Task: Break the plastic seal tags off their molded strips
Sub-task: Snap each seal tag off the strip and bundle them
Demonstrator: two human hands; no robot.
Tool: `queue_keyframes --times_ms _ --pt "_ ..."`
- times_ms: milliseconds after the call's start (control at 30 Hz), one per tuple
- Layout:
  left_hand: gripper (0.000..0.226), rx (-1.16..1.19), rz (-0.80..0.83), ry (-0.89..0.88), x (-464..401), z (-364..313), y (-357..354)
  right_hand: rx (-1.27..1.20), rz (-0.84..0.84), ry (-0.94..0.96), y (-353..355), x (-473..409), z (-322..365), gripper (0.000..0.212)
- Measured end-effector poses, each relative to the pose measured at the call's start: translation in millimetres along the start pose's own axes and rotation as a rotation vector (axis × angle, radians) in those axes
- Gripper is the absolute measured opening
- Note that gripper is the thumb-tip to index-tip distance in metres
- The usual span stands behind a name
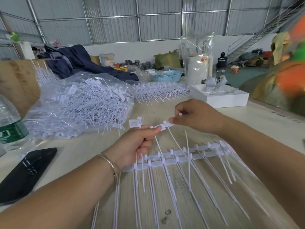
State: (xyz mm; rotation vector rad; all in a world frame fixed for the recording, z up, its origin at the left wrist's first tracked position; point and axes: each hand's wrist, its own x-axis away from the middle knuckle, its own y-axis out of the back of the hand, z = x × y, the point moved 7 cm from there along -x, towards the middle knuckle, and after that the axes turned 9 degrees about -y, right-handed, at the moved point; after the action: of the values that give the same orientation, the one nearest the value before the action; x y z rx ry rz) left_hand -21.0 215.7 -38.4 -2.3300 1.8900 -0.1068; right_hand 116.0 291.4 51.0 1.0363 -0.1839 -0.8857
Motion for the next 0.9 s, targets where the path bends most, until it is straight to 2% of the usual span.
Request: queue_keyframes --times_ms 133,233,367,433,600,700,767,900 --pt "0.014 0.163 -0.119 0.038 1 4 0 0.171 0.121 -0.090 -13 -11 -1 0.045" --pt "0.015 0.262 -0.153 0.032 6 11 -1 0.051 0.177 -0.125 -35 -9 -11 0.039" --pt "0.013 0.342 -0.103 -0.002 19 15 -6 -0.307 0.070 -0.074 -57 6 -24 0.040" --pt "0.017 0.330 -0.068 -0.004 24 13 -9 -0.400 0.041 -0.085 -61 14 -30 0.044" --pt "0.016 0.325 0.026 -0.019 35 3 -18 -0.491 0.017 -0.085 -51 23 -29 0.048" --pt "0.011 0.255 -0.039 -0.048 33 -1 -8 -0.536 0.003 -0.063 -51 24 -26 0.047" --pt "0.017 0.195 -0.103 -0.064 31 -2 3 -0.493 -0.034 -0.026 -50 23 -26 0.053" --pt "0.031 0.175 -0.210 -0.063 31 1 15 -0.387 -0.118 0.039 -49 25 -25 0.036"
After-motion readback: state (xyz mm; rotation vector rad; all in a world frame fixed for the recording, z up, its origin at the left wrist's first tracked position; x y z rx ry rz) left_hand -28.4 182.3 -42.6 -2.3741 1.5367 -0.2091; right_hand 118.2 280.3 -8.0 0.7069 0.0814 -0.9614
